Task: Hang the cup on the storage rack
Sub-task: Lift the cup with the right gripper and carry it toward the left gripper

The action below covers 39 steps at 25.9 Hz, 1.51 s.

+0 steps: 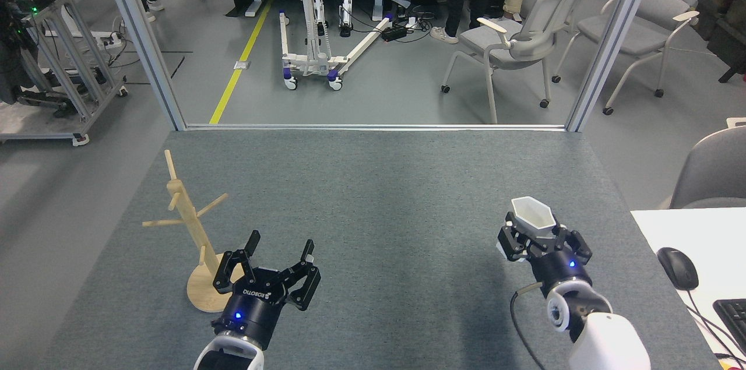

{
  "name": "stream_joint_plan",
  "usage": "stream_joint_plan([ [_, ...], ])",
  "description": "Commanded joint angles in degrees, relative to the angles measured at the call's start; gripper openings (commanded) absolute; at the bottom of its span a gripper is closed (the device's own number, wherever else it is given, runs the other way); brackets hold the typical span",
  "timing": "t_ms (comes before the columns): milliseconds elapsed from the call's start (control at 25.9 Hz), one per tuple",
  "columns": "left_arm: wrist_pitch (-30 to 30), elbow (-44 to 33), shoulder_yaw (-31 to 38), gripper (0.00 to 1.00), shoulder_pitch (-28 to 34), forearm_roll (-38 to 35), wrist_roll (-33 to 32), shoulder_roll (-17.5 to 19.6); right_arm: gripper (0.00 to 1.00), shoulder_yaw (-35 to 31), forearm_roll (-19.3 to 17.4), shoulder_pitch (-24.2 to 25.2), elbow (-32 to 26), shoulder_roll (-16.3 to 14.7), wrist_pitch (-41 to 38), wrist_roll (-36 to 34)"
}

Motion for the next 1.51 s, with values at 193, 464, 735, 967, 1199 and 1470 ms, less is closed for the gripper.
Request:
stream_joint_plan([
  [193, -0.2, -0.1, -1.0, 1.00, -0.1, 0.0, 0.0, -0.1, 0.04, 5.3, -8.3, -5.5, -12.5, -4.4, 1.5, 12.4],
  [464, -2.8, -0.3, -3.1, 1.00, -0.7, 0.0, -6.1, -0.2, 0.03, 20.6, -7.8, -13.3, -21.4, -4.0, 20.3, 17.3],
  [735, -4.4, -1.2, -5.0, 1.00, -0.7, -0.1, -7.8, -0.3, 0.03, 35.5, -7.8, -21.5, -26.0, -3.5, 33.1, 21.4],
  [967, -9.1, -0.8, -6.3, 1.00, -1.8, 0.0, -8.2, -0.5, 0.03, 40.6, -6.0, -22.2, -28.3, -0.8, 34.8, 22.4],
  [1199, -10.5, -0.3, -9.2, 1.00, -4.1, -0.4, -8.4, -1.8, 0.03, 45.9, 1.5, -21.4, -28.2, 3.5, 43.6, 28.3],
  [1470, -1.1, 0.8, -9.1, 0.99, -6.3, -0.3, -8.4, -4.3, 0.04, 47.0, 6.4, -18.1, -28.2, 7.0, 48.0, 29.6],
])
